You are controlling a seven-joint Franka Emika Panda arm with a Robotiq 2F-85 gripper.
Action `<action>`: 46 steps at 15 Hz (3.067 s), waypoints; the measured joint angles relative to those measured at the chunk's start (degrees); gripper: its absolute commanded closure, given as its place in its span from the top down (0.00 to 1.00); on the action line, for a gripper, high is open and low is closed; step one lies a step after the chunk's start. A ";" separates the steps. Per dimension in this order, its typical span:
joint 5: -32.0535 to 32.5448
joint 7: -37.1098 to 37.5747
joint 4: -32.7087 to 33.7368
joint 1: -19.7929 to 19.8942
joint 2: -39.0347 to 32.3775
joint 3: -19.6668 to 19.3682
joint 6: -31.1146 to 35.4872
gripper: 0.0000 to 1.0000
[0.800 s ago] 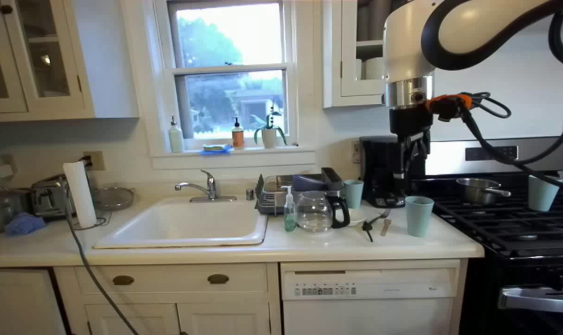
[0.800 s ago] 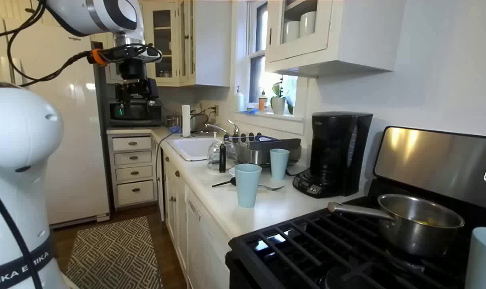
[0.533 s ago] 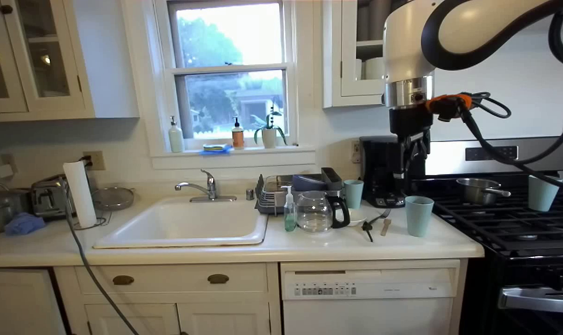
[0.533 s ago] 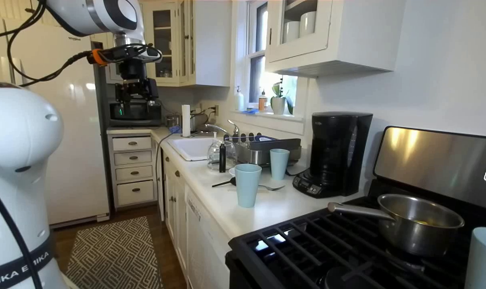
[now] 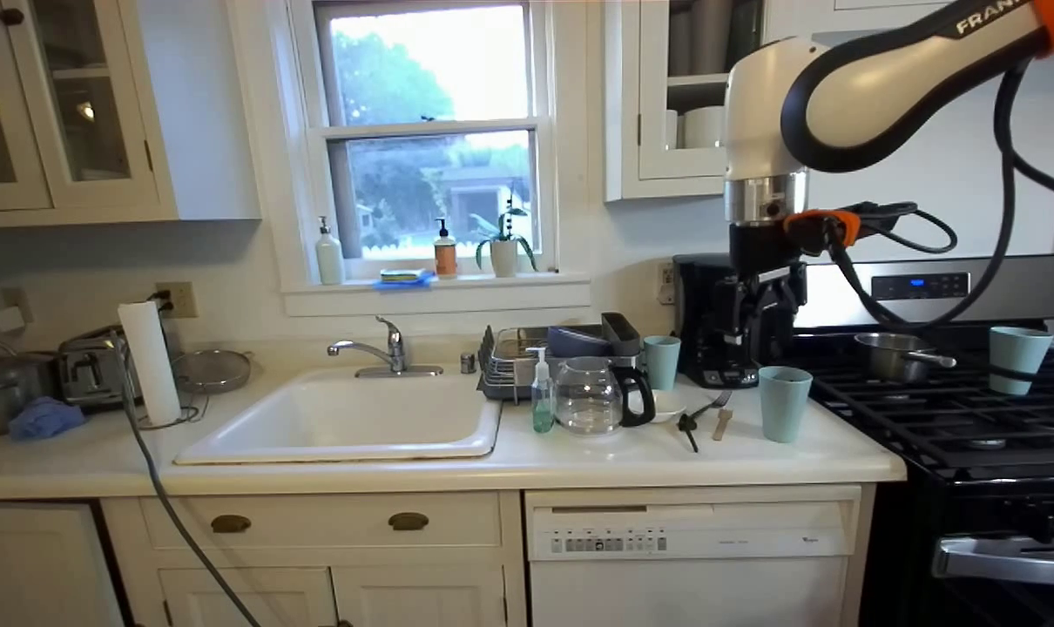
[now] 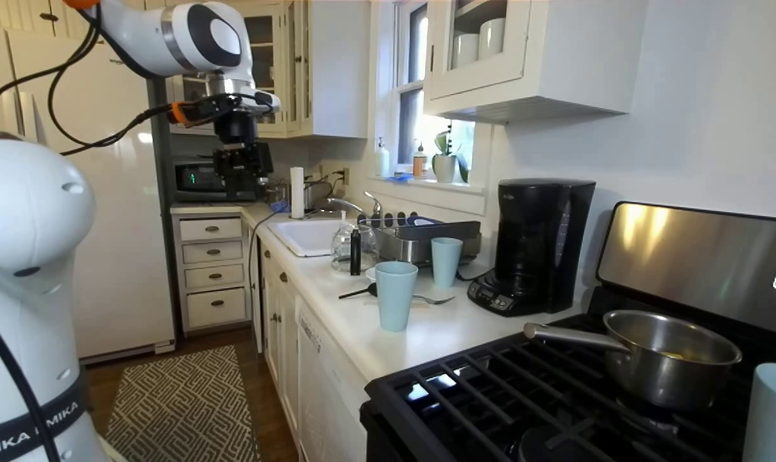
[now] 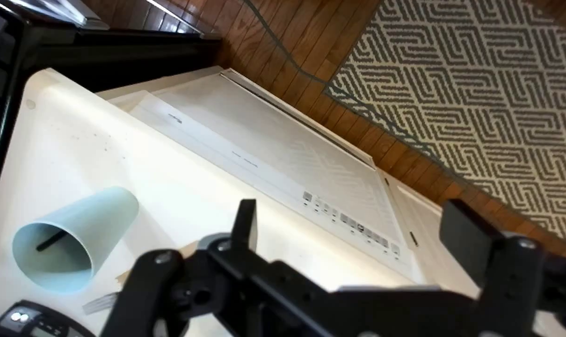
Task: Put the black scoop in the cup on the right
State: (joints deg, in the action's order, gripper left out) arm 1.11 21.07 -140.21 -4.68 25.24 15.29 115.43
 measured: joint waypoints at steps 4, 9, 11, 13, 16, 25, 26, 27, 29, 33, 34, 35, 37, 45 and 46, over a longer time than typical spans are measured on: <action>0.02 5.40 -6.41 4.29 -2.56 -3.23 12.79 1.00; -0.24 12.39 -10.72 7.64 -8.27 -4.94 28.41 1.00; 0.25 14.71 -11.03 8.39 -11.36 -4.95 33.15 1.00; 1.36 15.91 -10.84 8.94 -14.56 -4.99 36.72 1.00; 1.97 16.31 -9.95 9.18 -17.59 -5.16 38.38 1.00; 2.85 17.29 -8.55 8.76 -20.40 -7.11 39.56 1.00; 3.47 17.82 -7.78 8.81 -21.93 -7.74 40.03 1.00; 4.07 18.56 -6.88 8.81 -23.60 -8.36 40.61 1.00; 5.24 20.07 -4.76 8.51 -27.18 -9.56 41.84 1.00; 5.54 21.24 0.69 5.65 -34.15 -12.50 42.80 1.00; 5.40 21.26 2.00 4.80 -35.69 -13.16 42.82 1.00; 5.38 21.26 3.20 4.02 -37.14 -13.76 43.16 1.00; 5.38 21.26 5.25 2.51 -39.70 -15.12 44.39 1.00; 4.42 20.35 10.66 -0.18 -46.24 -18.89 47.25 0.43; 4.23 20.16 11.13 -0.32 -46.67 -19.19 47.32 0.40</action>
State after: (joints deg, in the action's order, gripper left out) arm 5.34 41.22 -129.08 -5.00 -21.43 -3.90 162.74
